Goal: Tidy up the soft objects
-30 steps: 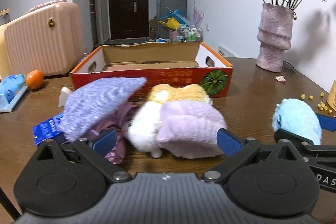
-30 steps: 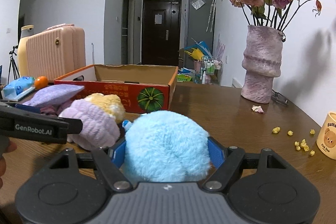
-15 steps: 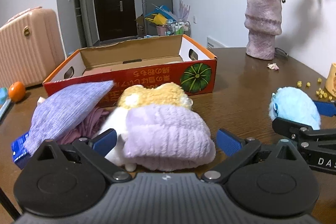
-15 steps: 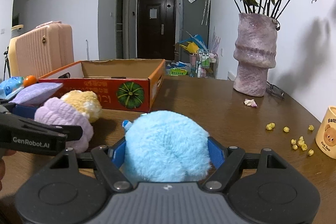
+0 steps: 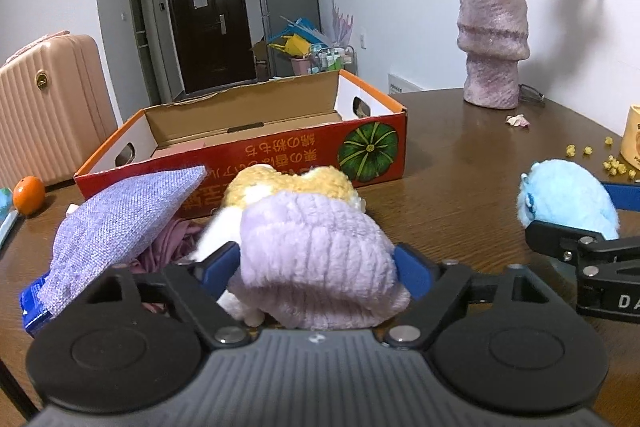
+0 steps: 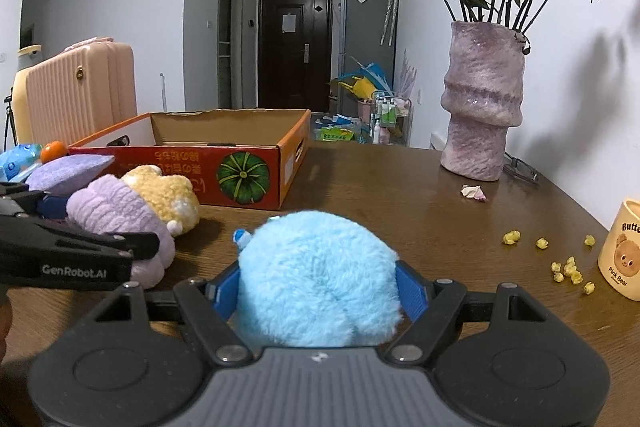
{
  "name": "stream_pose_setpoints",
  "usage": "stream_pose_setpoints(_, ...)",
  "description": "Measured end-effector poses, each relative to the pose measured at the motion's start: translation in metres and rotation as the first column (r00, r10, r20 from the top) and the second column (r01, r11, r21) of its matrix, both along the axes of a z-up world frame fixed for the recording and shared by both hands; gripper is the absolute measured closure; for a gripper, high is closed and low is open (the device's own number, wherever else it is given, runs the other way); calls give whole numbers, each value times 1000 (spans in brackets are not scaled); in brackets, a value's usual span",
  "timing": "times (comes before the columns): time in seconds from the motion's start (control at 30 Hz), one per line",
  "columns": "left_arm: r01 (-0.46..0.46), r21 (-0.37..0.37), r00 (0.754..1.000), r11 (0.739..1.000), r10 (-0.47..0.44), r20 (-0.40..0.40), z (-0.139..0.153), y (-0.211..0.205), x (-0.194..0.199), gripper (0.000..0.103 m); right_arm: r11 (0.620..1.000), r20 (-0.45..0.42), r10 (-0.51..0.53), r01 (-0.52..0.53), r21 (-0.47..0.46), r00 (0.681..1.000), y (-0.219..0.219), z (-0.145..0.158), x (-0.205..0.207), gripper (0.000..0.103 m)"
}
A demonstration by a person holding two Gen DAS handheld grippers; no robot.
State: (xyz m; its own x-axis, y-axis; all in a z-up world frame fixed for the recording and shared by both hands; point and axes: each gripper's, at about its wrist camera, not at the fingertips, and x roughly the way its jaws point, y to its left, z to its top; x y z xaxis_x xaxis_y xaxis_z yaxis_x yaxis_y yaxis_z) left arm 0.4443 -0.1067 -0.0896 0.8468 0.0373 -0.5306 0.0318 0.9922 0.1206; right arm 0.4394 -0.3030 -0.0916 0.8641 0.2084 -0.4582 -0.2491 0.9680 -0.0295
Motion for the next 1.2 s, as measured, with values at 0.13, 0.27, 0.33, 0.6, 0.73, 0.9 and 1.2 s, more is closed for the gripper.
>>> stream_pose_setpoints(0.13,10,-7,1000,1000,-10,13,2,0,-3,38,1000,14,-4,4,-14,1000,2,0,-2,26)
stream_pose_setpoints(0.27,13,-5,1000,1000,-13,26,4,-1,-5,53,1000,26,-24,24,-19,999,2,2,-2,26)
stream_pose_setpoints(0.33,15,-5,999,1000,-15,33,5,-1,-7,58,999,27,-35,36,-13,999,1,2,-1,26)
stream_pose_setpoints(0.6,9,-24,999,1000,-8,47,10,2,-15,64,998,35,-63,63,8,997,4,5,0,26)
stream_pose_setpoints(0.73,8,-41,998,999,-6,60,15,7,-21,65,998,37,-64,64,11,997,10,5,0,26)
stream_pose_setpoints(0.9,12,-62,997,998,-7,79,21,11,-28,65,997,38,-72,71,23,997,16,6,0,26)
stream_pose_setpoints(1.2,23,-106,992,994,-10,124,36,22,-44,68,996,32,-81,80,48,996,30,6,-1,26)
